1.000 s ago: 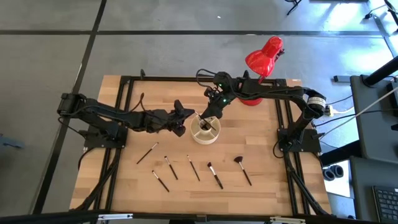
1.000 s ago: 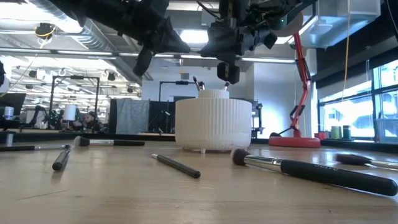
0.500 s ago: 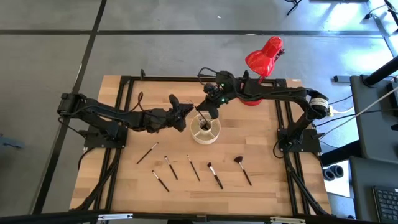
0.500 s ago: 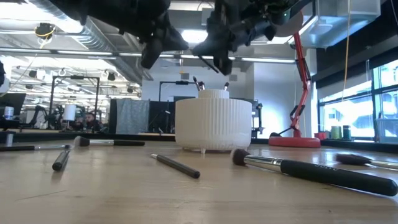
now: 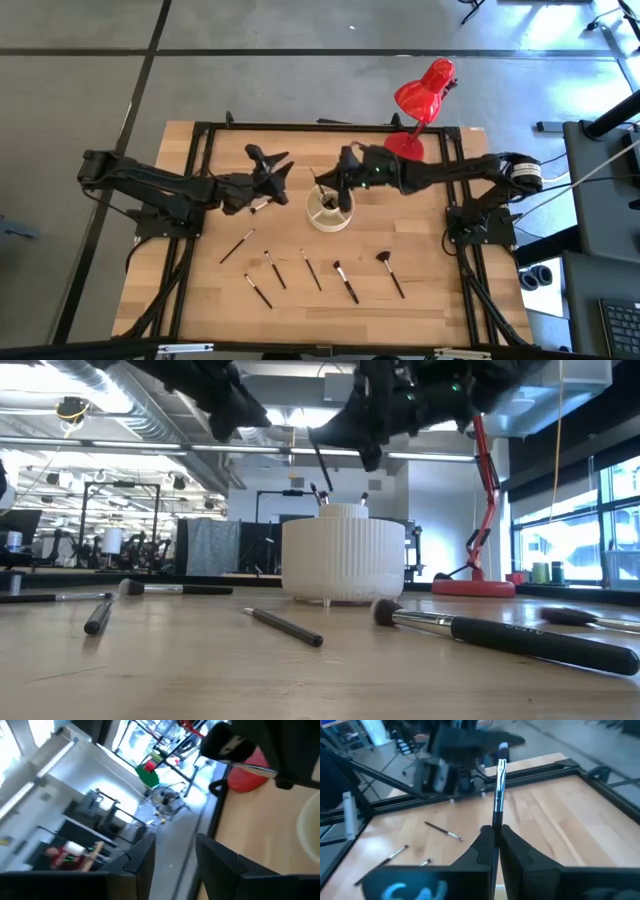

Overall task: Put items in baskets/containers
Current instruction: Put the eyeshadow brush into the brush organizer, then put the powder brush into the brush organizer

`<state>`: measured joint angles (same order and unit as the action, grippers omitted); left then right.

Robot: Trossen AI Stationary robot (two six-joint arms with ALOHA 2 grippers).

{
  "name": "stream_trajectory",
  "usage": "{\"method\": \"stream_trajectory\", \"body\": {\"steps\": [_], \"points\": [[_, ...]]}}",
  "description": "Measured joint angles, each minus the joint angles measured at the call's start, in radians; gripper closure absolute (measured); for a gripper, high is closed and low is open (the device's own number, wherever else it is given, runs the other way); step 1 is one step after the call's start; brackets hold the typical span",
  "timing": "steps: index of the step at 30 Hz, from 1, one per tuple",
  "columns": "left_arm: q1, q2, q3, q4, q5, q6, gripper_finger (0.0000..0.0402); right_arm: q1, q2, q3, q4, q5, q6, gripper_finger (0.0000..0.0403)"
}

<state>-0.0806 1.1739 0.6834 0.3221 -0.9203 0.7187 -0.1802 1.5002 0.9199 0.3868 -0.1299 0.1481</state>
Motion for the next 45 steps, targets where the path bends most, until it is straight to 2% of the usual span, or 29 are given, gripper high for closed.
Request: {"method": "stream_trajectory", "body": {"steps": [5,8,15,19,24,28,34,37,40,45], "points": [[0.008,-0.097,0.0,-0.155,0.081,-0.145,0.0269,0.074,0.001,-0.125,0.204,0.139,-0.053,0.0387],[0.012,-0.128,0.0,-0.165,0.128,-0.185,0.0269,0.101,0.001,-0.176,0.279,0.204,-0.069,0.0382],[0.015,-0.137,0.0,-0.174,0.156,-0.227,0.0268,0.137,0.002,-0.232,0.299,0.336,-0.065,0.0354],[0.039,-0.122,0.0,-0.18,0.166,-0.25,0.0266,0.147,0.002,-0.236,0.294,0.413,-0.003,0.0334],[0.088,-0.097,0.0,-0.236,0.24,-0.345,0.0272,0.148,0.002,-0.236,0.286,0.536,0.019,0.0312],[0.132,-0.076,0.0,-0.354,0.309,-0.463,0.0278,0.149,-0.041,-0.237,0.279,0.538,-0.015,0.0307],[0.155,-0.034,0.0,-0.753,0.525,-0.738,0.0286,0.166,-0.183,-0.236,0.18,0.543,-0.069,0.0306],[0.155,-0.008,0.0,-0.901,0.577,-0.868,0.0285,0.169,-0.232,-0.236,0.088,0.557,-0.04,0.0306],[0.149,0.017,-0.009,-0.949,0.608,-0.992,0.028,0.169,-0.252,-0.236,0.011,0.557,0.003,0.0305],[0.114,0.05,-0.058,-0.95,0.735,-1.099,0.0263,0.172,-0.256,-0.236,-0.071,0.557,0.067,0.0305]]}}
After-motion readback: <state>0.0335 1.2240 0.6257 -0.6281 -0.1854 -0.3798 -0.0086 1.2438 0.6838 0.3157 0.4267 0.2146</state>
